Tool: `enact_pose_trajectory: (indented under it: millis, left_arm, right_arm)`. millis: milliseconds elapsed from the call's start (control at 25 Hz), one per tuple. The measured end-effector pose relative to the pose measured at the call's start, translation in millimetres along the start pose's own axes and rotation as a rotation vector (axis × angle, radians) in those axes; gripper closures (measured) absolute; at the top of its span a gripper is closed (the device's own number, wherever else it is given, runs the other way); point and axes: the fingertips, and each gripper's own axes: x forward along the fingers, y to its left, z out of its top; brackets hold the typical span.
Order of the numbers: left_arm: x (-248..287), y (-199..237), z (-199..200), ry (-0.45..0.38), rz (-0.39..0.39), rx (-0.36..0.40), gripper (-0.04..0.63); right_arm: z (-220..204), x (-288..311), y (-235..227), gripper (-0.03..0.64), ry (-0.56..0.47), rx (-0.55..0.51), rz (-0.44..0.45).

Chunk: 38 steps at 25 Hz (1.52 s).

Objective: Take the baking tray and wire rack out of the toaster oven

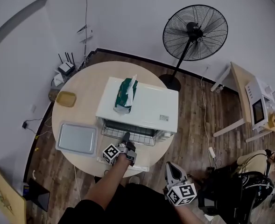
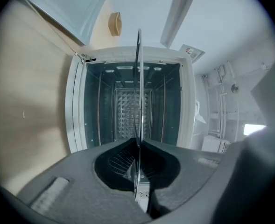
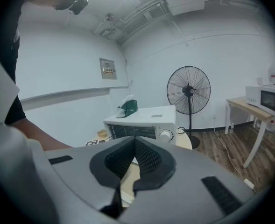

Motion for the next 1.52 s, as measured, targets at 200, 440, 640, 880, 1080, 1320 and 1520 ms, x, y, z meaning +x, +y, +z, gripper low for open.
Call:
enact_pose_trajectory:
  millis: [200,440,640,880,1080,1320,1520]
  left_arm:
    - [-18.9,-1.7,-3.5,-0.004,0.000,-0.006,0.575]
    - [-42.7,-3.2,-8.5,-0.004,0.002,-0.015,0.577]
    - [-61.8,-6.4,-12.5,0.002,-0.010,-0.011,0.575]
    - [-82.0,-11.9,-15.1,0.043,-0.031,0.007,0.575]
    - [-93.8,-16.9,-16.5,0.096,-0.043,0.017,0.575]
    - [-110.9,-18.4,-17.5,0.131,-0.034,-0.019,0.575]
    - [-126.2,-21.5,-16.6,0.170,-0.045,-0.035,0.577]
  right_arm:
    - [-5.0,2.0,8.5,0.617,0.006,-0.007,0.029]
    - [-5.7,5.4,18.3,0.617,0.009,-0.014,0.070]
    - [-12.8,9.4,30.1,0.617,0.021,-0.027,0.110]
    - [-20.5,11.3,45.7,0.617,0.019,-0.032,0.104]
    - [-25.8,12.0,64.4,0.617,0.033,-0.026,0.081]
    - [-26.5,5.2,98.3,0.617,0.041,-0.017,0.057]
    - [-29.4,-1.6,118.6,0.617,0.046,-0.019,0.033]
